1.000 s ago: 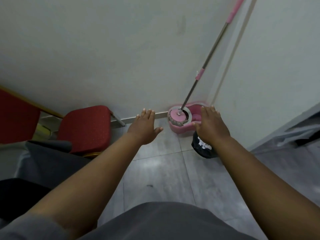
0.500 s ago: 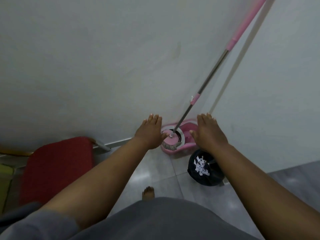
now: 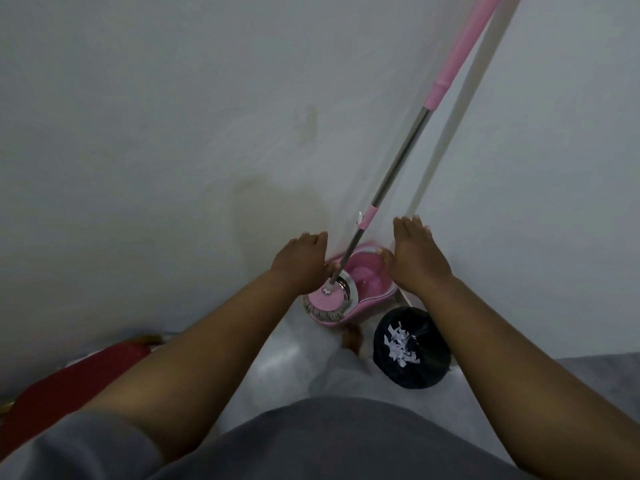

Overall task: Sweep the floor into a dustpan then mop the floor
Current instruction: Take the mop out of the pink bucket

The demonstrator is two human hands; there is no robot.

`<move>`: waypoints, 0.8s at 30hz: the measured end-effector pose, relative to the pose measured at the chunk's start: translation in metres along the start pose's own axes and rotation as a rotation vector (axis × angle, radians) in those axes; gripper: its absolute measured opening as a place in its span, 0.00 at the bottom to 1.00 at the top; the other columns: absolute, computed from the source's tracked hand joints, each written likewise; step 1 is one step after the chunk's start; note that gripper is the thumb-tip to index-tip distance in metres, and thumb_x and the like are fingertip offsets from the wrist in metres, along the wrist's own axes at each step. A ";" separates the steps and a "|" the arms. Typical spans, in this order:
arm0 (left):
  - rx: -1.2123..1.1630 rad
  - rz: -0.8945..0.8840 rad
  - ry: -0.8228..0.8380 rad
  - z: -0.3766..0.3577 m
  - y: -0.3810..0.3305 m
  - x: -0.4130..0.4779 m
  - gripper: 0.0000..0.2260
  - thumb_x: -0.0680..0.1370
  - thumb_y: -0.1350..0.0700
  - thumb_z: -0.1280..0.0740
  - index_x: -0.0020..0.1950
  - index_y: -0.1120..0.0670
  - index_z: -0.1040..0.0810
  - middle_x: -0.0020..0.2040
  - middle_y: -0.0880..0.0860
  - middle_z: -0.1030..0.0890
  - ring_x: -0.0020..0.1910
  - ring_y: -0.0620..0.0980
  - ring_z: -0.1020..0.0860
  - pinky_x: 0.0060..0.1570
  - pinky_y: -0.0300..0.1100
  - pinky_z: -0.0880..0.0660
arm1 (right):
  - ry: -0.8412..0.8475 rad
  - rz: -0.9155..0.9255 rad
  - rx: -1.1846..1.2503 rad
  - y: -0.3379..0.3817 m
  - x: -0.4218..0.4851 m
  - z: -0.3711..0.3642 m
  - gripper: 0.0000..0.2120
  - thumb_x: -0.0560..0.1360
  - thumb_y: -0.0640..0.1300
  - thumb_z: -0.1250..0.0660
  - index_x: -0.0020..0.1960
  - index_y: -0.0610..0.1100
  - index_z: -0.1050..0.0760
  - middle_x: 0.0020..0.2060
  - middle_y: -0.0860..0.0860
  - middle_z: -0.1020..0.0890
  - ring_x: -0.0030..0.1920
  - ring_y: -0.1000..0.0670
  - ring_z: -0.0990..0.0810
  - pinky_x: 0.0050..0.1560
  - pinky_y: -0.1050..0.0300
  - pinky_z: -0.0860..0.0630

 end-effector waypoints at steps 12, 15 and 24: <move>0.020 -0.031 0.114 0.043 -0.032 0.172 0.35 0.81 0.40 0.40 0.80 0.58 0.48 0.76 0.61 0.36 0.73 0.59 0.34 0.68 0.51 0.32 | 0.070 -0.134 0.268 -0.076 0.171 0.030 0.35 0.82 0.56 0.43 0.79 0.38 0.53 0.78 0.41 0.46 0.79 0.43 0.52 0.77 0.47 0.51; -0.059 0.002 0.188 0.034 -0.038 0.202 0.35 0.82 0.40 0.41 0.81 0.58 0.49 0.77 0.61 0.37 0.73 0.59 0.34 0.68 0.51 0.33 | 0.045 -0.129 0.437 -0.086 0.200 0.041 0.33 0.81 0.56 0.41 0.79 0.41 0.47 0.76 0.42 0.38 0.75 0.42 0.39 0.72 0.49 0.40; -0.240 0.072 0.326 -0.007 -0.041 0.258 0.36 0.80 0.42 0.36 0.80 0.58 0.46 0.76 0.63 0.35 0.73 0.60 0.34 0.68 0.48 0.34 | -0.048 -0.137 0.728 -0.092 0.234 0.047 0.08 0.81 0.54 0.40 0.53 0.50 0.31 0.40 0.56 0.21 0.40 0.58 0.24 0.36 0.67 0.34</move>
Point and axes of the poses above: each hand's wrist, its own x-axis towards the middle knuckle, its own z-axis out of the back of the hand, y = z × x, the point moved 10 cm from there along x, towards the middle knuckle
